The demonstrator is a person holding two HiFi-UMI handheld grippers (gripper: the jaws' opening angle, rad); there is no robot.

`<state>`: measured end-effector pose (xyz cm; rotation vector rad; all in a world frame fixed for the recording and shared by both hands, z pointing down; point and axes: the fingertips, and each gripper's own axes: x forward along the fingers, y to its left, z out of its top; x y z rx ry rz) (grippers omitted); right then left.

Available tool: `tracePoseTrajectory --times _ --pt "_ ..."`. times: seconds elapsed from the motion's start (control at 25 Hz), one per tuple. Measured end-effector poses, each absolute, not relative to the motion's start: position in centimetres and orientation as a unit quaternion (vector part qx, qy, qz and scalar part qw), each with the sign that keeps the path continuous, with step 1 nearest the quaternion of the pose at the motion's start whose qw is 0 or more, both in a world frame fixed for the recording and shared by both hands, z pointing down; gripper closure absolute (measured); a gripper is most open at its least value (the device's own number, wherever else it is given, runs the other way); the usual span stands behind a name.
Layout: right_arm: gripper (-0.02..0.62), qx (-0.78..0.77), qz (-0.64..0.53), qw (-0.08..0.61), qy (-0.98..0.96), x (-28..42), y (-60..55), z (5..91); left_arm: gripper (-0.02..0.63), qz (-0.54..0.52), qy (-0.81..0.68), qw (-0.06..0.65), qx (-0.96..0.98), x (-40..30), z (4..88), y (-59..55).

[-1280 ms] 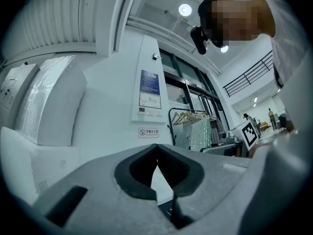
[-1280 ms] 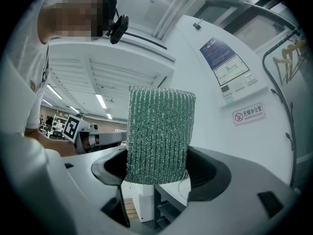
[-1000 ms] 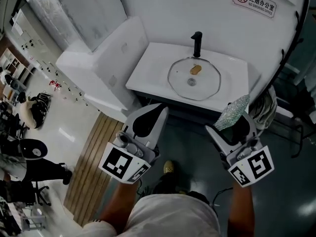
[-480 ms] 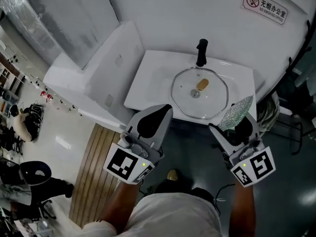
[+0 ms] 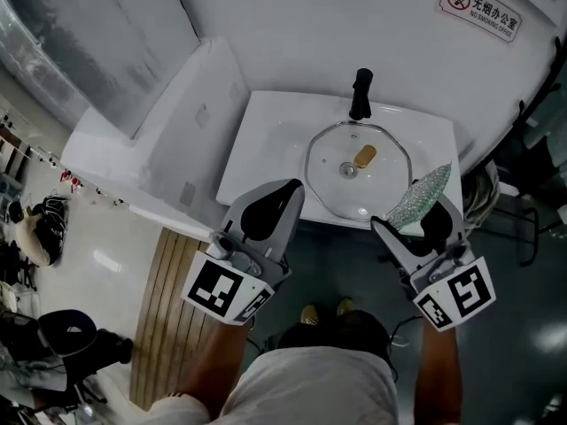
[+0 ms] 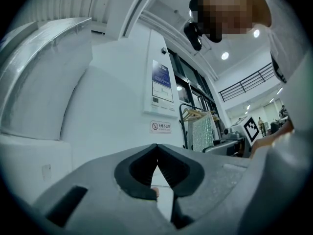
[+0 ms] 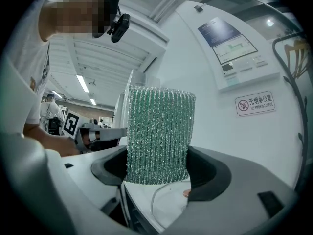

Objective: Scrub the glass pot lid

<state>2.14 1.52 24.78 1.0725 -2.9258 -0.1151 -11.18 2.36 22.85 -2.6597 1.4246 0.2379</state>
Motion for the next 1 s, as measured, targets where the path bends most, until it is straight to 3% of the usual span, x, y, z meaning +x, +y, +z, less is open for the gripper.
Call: tracePoseTrajectory --times 1.0 --pt "0.247 0.299 -0.045 0.011 -0.953 3.3 -10.6 25.2 0.591 0.037 0.516 0.037 -0.855 -11.0 24.7 -8.3"
